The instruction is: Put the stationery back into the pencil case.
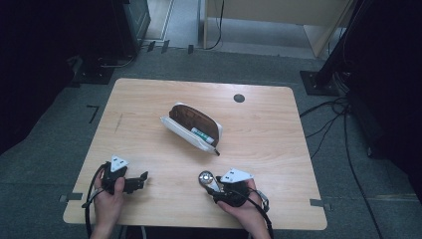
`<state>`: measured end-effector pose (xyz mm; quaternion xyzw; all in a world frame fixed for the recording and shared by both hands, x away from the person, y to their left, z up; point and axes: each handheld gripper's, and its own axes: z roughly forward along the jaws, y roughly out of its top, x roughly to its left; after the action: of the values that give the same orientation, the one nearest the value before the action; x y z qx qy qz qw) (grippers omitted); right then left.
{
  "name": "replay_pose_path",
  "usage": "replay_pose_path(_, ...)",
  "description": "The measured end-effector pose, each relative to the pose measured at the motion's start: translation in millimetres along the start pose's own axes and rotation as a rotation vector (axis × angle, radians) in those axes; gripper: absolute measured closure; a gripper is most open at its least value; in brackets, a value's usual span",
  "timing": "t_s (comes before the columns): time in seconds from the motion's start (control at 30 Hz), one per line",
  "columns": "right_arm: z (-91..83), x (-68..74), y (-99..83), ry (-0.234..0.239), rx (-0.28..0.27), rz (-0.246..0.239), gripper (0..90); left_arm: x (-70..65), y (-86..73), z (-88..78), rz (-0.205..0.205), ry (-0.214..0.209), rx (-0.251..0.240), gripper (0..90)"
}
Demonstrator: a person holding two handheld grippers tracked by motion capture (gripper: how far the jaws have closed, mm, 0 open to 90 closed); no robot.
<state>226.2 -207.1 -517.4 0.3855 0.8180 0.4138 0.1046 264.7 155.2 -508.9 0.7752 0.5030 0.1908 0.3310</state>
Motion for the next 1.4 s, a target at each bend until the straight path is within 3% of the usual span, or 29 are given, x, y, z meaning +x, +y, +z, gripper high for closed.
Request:
replay_pose_path(0.1, 3.0, -0.1, 1.1, -0.046, 0.02, -0.002, 44.2, -15.6, 7.5, 2.6, 0.035, -0.035, -0.02, 9.2)
replay_pose_path(0.23, 3.0, -3.0, 1.5, -0.048, 0.015, 0.012, 48.0, -37.0, 21.2, 11.1, 0.087, -0.093, -0.035, 9.2)
replay_pose_path(0.33, 2.3, -3.9, 0.2, -0.038, 0.011, -0.011, 52.2, -48.9, 30.5, 20.4, 0.126, -0.175, -0.041, 9.2)
replay_pose_path(0.4, 1.6, -5.2, -0.5, -0.028, 0.007, 0.0, 52.5, -54.8, 34.4, 25.3, 0.145, -0.215, -0.045, 9.3)
replay_pose_path(0.47, 0.9, -6.9, -1.1, -0.017, 0.003, 0.008, 52.5, -59.1, 36.3, 29.4, 0.133, -0.216, -0.066, 19.1)
replay_pose_path(0.5, 0.9, -8.3, -1.3, -0.008, -0.001, 0.016, 52.6, -60.9, 36.9, 31.5, 0.129, -0.227, -0.073, 19.9)
replay_pose_path(0.67, 0.5, -13.2, 0.4, 0.021, 0.003, 0.052, 52.6, -70.0, 36.9, 33.1, 0.21, -0.264, -0.091, 19.3)
replay_pose_path(0.8, 1.9, -13.4, 2.5, 0.02, 0.006, 0.06, 52.6, -74.5, 33.5, 32.3, 0.264, -0.315, -0.083, 17.0)
replay_pose_path(0.97, 5.7, -13.8, 6.3, 0.044, 0.009, 0.09, 52.7, -84.3, 30.7, 35.6, 0.335, -0.349, -0.071, 16.0)
replay_pose_path(1.2, 5.4, -13.4, 12.0, 0.061, 0.009, 0.112, 52.7, -91.9, 28.7, 36.2, 0.398, -0.369, -0.125, 21.3)
replay_pose_path(1.4, 4.3, -12.9, 18.2, 0.071, 0.002, 0.114, 52.7, -97.3, 26.2, 42.1, 0.453, -0.367, -0.092, 22.3)
